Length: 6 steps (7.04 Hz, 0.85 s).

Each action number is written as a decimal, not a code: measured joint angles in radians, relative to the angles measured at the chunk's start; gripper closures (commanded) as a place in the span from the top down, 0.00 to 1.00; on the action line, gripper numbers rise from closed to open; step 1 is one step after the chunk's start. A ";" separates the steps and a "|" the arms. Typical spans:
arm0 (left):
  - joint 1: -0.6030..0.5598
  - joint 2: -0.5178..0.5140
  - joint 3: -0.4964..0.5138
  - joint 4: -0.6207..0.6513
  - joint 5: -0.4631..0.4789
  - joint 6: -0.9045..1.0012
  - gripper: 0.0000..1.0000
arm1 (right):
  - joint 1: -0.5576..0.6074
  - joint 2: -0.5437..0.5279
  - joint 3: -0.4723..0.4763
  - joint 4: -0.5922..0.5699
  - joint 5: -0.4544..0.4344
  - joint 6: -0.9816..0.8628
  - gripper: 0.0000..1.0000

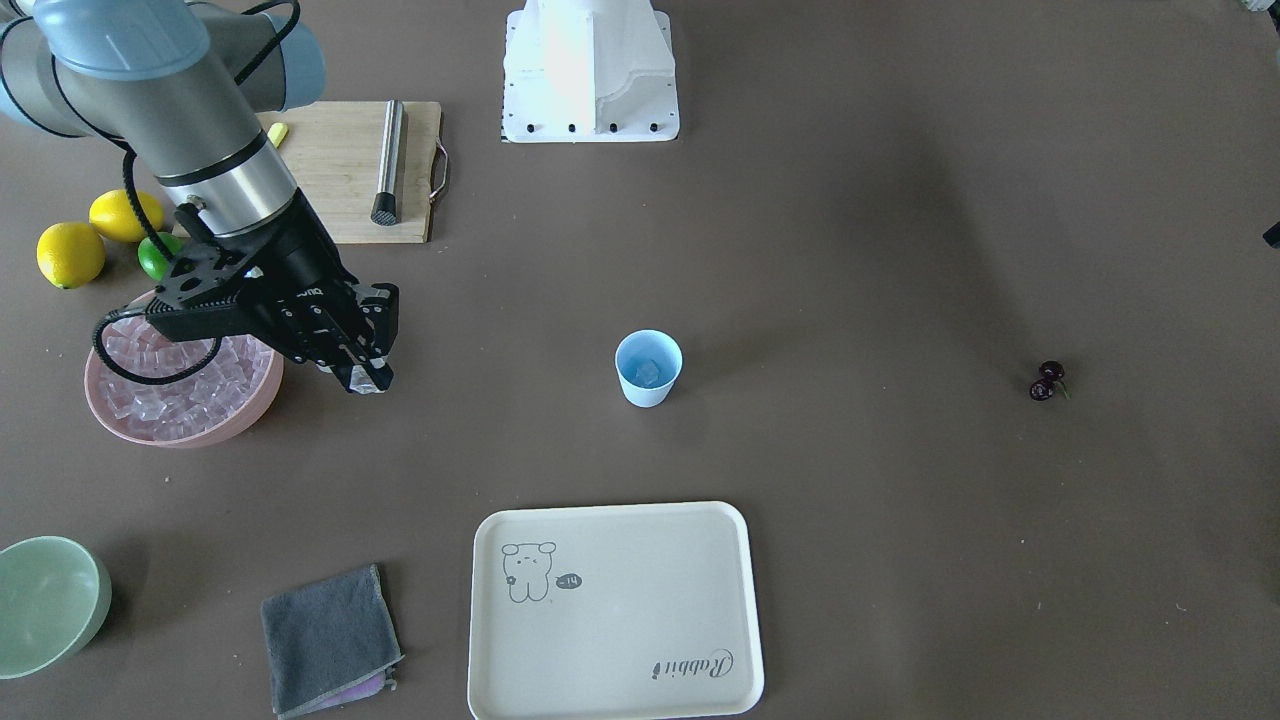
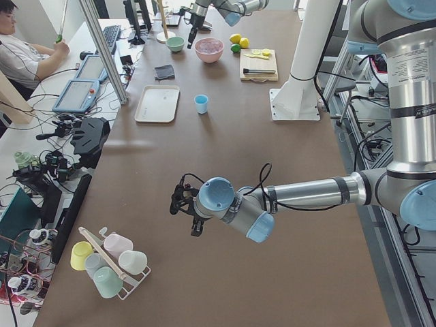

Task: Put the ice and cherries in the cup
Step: 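Lift the ice cube with the right gripper and carry it over the blue cup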

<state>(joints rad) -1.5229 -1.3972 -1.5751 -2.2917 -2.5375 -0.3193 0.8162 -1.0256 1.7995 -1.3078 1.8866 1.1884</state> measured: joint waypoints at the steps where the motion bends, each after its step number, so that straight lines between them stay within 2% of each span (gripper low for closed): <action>1: 0.007 -0.008 -0.001 0.000 -0.006 0.000 0.98 | -0.054 0.029 -0.009 0.002 -0.058 0.001 0.00; 6: 0.012 -0.016 0.000 -0.003 -0.010 0.004 0.98 | -0.249 0.201 -0.140 0.007 -0.278 -0.001 0.00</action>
<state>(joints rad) -1.5106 -1.4134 -1.5751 -2.2946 -2.5479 -0.3151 0.5672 -0.8249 1.6591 -1.3009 1.6082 1.1878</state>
